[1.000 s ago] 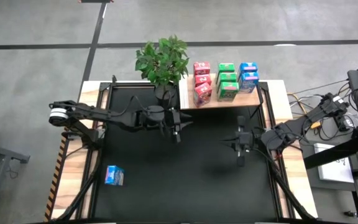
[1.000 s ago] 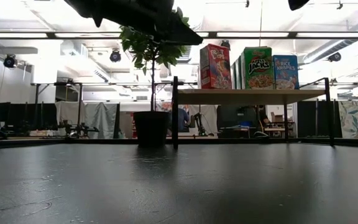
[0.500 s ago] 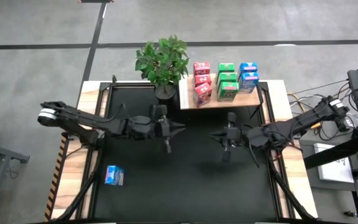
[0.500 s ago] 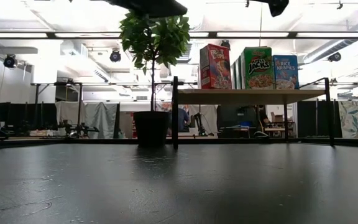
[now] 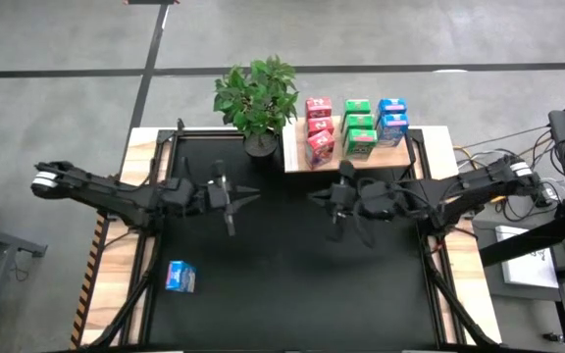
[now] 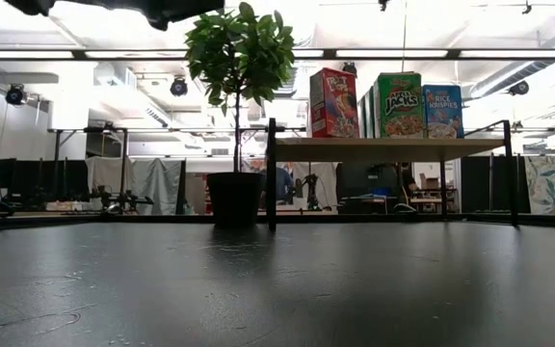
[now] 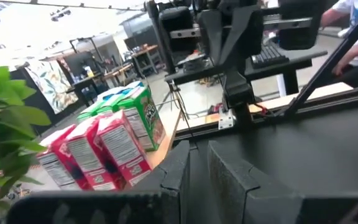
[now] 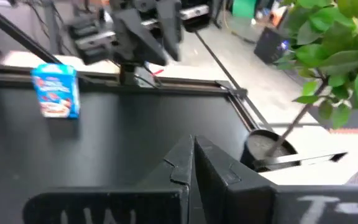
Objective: Stack cereal on shelf
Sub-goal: Put the red cereal box on the shelf
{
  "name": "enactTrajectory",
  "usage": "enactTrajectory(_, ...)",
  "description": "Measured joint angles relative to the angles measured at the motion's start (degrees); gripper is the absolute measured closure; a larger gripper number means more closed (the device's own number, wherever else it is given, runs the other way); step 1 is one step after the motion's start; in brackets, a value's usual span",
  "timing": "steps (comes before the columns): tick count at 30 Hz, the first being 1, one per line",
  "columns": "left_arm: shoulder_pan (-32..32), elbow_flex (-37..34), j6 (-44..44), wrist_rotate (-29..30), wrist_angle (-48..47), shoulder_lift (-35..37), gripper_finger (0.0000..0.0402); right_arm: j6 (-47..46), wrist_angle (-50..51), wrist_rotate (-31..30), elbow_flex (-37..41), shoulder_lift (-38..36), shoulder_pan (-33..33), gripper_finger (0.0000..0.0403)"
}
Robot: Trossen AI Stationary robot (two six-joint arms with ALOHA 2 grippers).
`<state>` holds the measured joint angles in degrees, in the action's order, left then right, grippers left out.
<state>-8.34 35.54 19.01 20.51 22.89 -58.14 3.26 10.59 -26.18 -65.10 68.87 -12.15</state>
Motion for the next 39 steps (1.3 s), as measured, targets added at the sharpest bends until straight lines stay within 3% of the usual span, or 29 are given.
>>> enactTrajectory(8,0.0,-3.9,0.2,0.0,0.8,4.4,0.0363,1.5,19.2,0.7,-19.8,10.2,8.1,0.0394)
enactTrajectory(17,0.0,-3.8,0.4,0.0,0.4,5.6,0.0363,4.0,47.1,0.8,-40.7,19.0,20.1,0.0394)
enactTrajectory(21,0.0,-3.8,0.4,0.0,0.2,5.6,0.0363,7.3,57.9,5.8,-46.5,22.3,25.2,0.0394)
enactTrajectory(27,0.0,-3.8,0.4,0.0,0.2,5.6,0.0363,8.1,63.0,7.1,-49.8,25.0,30.4,0.0394)
enactTrajectory(31,0.0,-3.8,0.4,0.0,-0.2,5.6,0.0363,8.7,62.3,11.5,-49.3,25.0,31.3,0.0394)
enactTrajectory(39,0.0,-3.8,0.4,0.0,-0.4,5.5,0.0363,6.0,61.9,11.6,-47.8,25.0,31.3,0.0394)
